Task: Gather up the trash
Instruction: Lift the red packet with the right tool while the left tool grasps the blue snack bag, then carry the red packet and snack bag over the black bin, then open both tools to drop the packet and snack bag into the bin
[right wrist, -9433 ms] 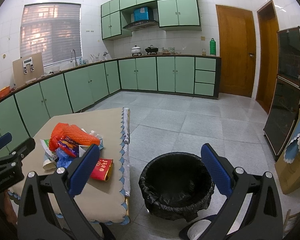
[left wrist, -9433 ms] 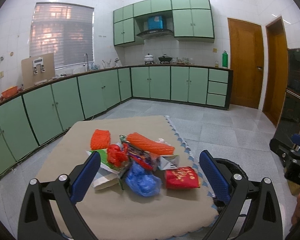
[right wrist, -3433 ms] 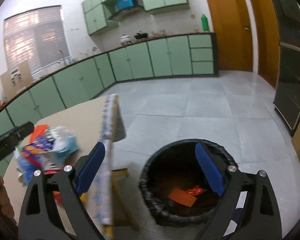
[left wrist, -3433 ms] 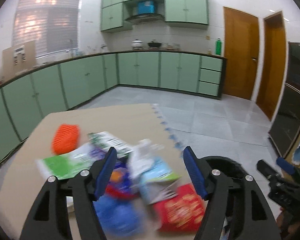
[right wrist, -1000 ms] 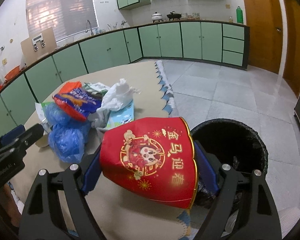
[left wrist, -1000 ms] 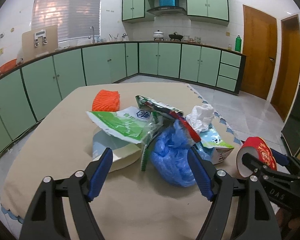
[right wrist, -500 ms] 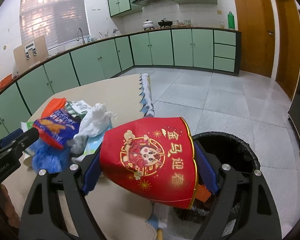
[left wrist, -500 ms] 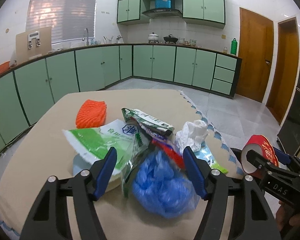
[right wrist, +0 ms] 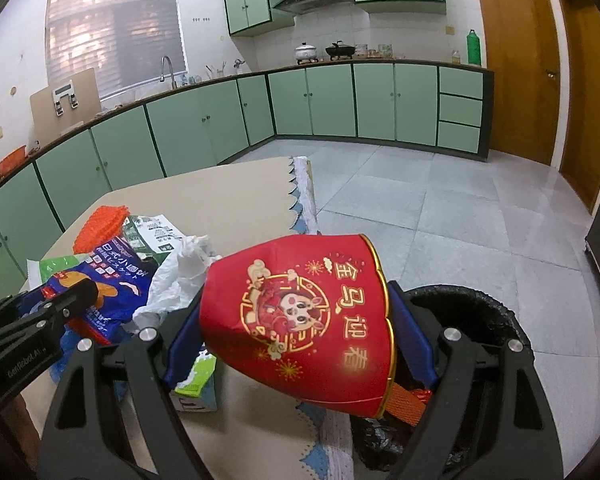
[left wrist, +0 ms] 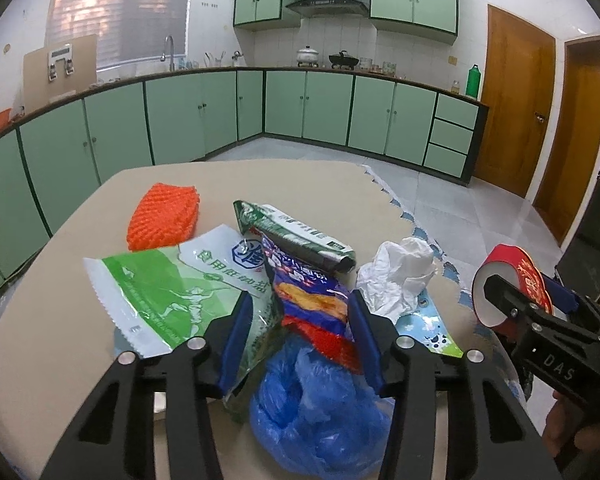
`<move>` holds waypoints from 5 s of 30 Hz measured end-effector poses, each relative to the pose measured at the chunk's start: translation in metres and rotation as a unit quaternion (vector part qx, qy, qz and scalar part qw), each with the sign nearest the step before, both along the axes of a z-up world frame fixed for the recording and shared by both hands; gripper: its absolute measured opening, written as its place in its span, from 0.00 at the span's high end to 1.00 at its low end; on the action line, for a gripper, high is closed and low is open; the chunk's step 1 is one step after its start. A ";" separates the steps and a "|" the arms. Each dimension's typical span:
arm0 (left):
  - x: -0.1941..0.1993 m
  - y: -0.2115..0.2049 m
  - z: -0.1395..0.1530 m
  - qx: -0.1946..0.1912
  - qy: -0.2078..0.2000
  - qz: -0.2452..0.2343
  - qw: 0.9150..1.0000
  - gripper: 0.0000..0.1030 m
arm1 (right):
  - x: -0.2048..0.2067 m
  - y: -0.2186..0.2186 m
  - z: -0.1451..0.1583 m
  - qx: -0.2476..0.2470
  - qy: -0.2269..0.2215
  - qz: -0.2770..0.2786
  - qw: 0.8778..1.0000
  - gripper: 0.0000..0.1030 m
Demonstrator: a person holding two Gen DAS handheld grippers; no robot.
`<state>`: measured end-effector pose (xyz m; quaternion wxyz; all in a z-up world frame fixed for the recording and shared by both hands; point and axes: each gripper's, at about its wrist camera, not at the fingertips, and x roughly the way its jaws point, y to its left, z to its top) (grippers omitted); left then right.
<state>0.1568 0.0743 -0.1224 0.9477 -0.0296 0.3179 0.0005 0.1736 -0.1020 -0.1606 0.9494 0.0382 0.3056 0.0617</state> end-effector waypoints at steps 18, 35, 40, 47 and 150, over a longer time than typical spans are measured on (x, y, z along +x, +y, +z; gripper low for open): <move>-0.017 0.013 0.024 -0.015 -0.037 0.014 0.999 0.93 | -0.013 0.001 0.010 -0.002 -0.015 0.015 1.000 0.22; -0.046 0.013 0.071 -0.025 -0.107 0.000 0.994 0.95 | -0.042 -0.007 0.049 0.016 -0.060 0.018 0.998 0.22; -0.050 0.003 0.077 -0.026 -0.114 -0.014 0.993 0.95 | -0.049 -0.012 0.060 0.009 -0.068 0.011 0.998 0.22; -0.057 -0.018 0.077 -0.004 -0.132 -0.028 0.991 0.95 | -0.054 -0.017 0.061 0.004 -0.062 0.000 0.998 0.22; 0.081 -0.239 -0.017 -0.059 0.033 -0.210 0.975 0.57 | 0.006 -0.237 -0.077 0.006 0.069 -0.189 0.980 0.13</move>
